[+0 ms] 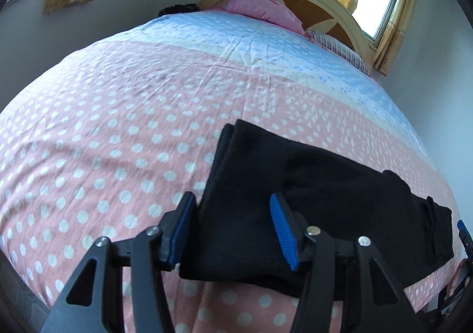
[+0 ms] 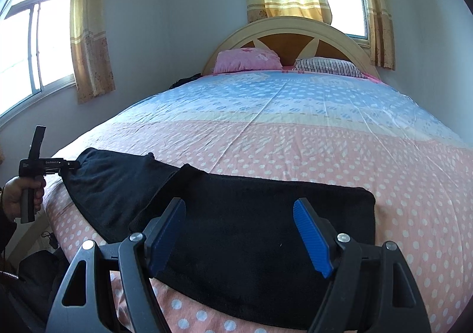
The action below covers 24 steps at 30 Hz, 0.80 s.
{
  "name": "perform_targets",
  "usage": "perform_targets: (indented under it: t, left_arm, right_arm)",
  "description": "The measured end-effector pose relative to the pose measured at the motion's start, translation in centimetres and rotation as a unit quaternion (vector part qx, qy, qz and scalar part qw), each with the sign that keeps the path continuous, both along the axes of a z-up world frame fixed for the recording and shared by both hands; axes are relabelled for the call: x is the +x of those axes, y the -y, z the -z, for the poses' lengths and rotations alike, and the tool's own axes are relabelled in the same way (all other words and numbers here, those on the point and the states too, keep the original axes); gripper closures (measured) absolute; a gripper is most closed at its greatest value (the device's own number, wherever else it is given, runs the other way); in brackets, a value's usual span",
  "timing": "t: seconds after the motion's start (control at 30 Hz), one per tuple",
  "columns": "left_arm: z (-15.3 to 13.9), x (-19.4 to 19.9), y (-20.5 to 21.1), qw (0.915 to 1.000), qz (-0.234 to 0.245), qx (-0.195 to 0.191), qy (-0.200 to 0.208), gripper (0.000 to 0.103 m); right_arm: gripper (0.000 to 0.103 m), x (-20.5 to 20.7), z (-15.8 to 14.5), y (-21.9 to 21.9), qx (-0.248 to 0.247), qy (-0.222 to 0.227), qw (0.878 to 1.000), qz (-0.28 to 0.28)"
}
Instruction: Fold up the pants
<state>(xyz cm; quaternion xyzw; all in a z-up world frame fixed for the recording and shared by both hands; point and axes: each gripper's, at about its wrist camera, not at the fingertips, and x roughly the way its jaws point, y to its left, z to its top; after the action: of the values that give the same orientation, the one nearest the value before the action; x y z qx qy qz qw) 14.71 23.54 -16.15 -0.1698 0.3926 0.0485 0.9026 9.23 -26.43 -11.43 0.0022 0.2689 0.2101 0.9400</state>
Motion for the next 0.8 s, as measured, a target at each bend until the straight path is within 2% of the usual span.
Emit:
perform_targets:
  t: [0.13,0.23,0.47,0.53,0.57,0.6,0.67,0.8]
  left_arm:
    - [0.2,-0.3,-0.8,0.9999,0.001,-0.011,0.001,0.045]
    - [0.4,0.0,-0.4,0.9997,0.022,-0.008,-0.005,0.045]
    - [0.2,-0.2,-0.6,0.9989,0.029,-0.036,-0.009,0.053]
    - [0.2,-0.2,-0.6,0.9987,0.033,-0.038,-0.010,0.058]
    - [0.1,-0.3,-0.5,0.9982,0.040,-0.043,-0.010,0.066]
    - [0.0,-0.3,-0.3,0.9978,0.046,-0.047,-0.011,0.070]
    - [-0.3,-0.2,0.0,0.9976,0.050,-0.046,-0.012,0.074]
    - [-2.0,-0.6,0.4,0.9973,0.052,-0.052,0.009,0.075]
  right_arm:
    - [0.026,-0.1,0.0,-0.1,-0.001,0.004,1.000,-0.001]
    - [0.026,-0.3,-0.2,-0.1,0.000,0.008,1.000,0.000]
    - [0.026,-0.2,0.0,0.0,0.001,0.006,1.000,0.001]
    - [0.026,-0.3,0.0,0.0,-0.001,0.006,1.000,0.001]
    - [0.026,-0.3,0.0,0.0,-0.001,0.006,1.000,0.001]
    - [0.026,-0.3,0.0,0.0,0.000,0.006,1.000,0.001]
    - [0.026,-0.3,0.0,0.0,0.000,0.008,1.000,0.003]
    - [0.026,-0.4,-0.2,0.5,0.004,0.016,1.000,0.015]
